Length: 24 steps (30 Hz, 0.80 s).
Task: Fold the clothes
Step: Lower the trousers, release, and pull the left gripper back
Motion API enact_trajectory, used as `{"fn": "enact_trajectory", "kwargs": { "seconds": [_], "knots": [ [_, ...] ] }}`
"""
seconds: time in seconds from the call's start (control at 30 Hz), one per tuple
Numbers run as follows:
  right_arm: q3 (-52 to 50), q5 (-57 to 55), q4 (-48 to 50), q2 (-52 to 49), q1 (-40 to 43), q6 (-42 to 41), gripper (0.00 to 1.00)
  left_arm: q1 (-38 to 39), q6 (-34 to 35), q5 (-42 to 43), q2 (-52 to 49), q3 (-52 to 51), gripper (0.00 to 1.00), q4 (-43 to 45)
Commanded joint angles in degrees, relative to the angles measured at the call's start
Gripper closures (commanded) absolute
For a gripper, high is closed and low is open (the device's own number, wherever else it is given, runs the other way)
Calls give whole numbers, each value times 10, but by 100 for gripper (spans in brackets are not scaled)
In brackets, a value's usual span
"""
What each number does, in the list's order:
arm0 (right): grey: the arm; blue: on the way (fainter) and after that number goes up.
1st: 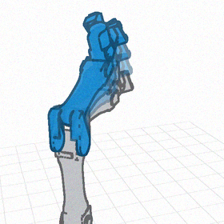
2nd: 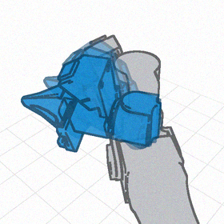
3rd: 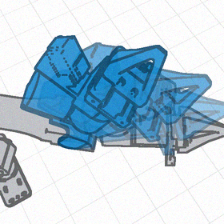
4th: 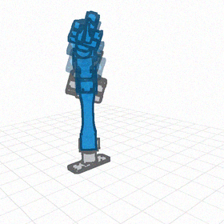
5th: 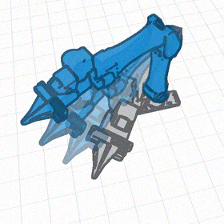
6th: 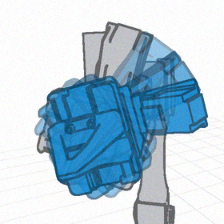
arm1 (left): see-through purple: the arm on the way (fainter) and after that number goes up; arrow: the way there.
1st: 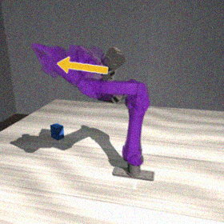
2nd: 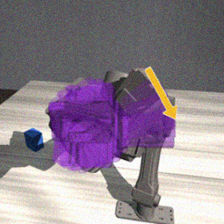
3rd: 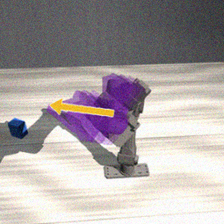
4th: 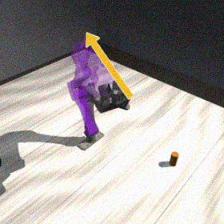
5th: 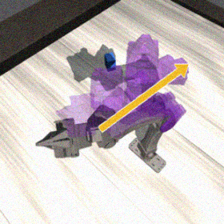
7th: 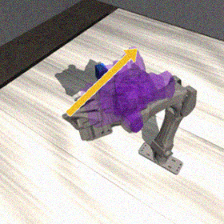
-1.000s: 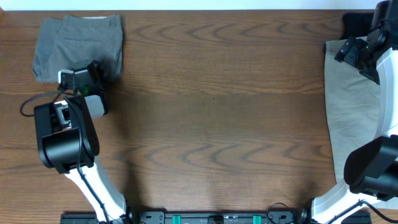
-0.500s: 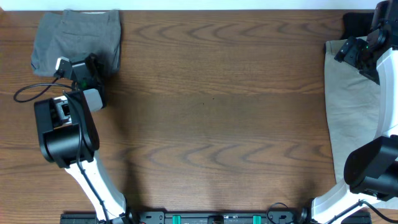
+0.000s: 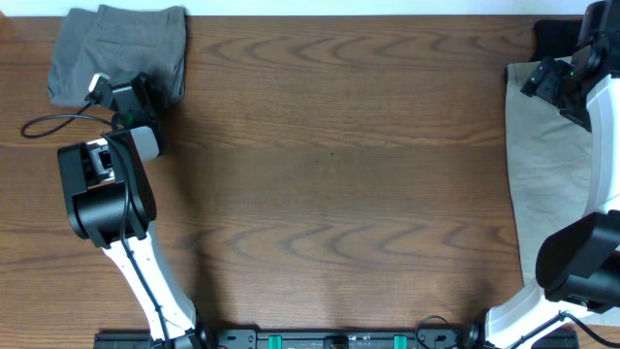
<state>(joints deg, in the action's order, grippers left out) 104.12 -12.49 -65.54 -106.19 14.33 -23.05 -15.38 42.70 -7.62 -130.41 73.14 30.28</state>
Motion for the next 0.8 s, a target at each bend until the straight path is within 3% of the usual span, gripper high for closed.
{"fn": "enact_trajectory", "kwargs": {
  "seconds": [0.0,0.07,0.23,0.37,0.67,0.77],
  "knots": [
    [3,-8,0,10,3,-7,1,-3,-24,12,-18,11,83,-10],
    [3,-8,-1,10,3,-7,1,-3,-24,12,-18,11,64,-13],
    [3,-8,0,10,3,-7,1,-7,-27,12,-14,11,57,-29],
    [3,-8,-1,10,3,-7,1,-12,-37,12,-2,11,27,-68],
    [3,-8,-1,10,3,-7,1,-16,-37,12,103,11,3,-205],
    [3,-8,0,10,3,-7,1,-16,-37,12,153,11,0,-259]
  ]
}}
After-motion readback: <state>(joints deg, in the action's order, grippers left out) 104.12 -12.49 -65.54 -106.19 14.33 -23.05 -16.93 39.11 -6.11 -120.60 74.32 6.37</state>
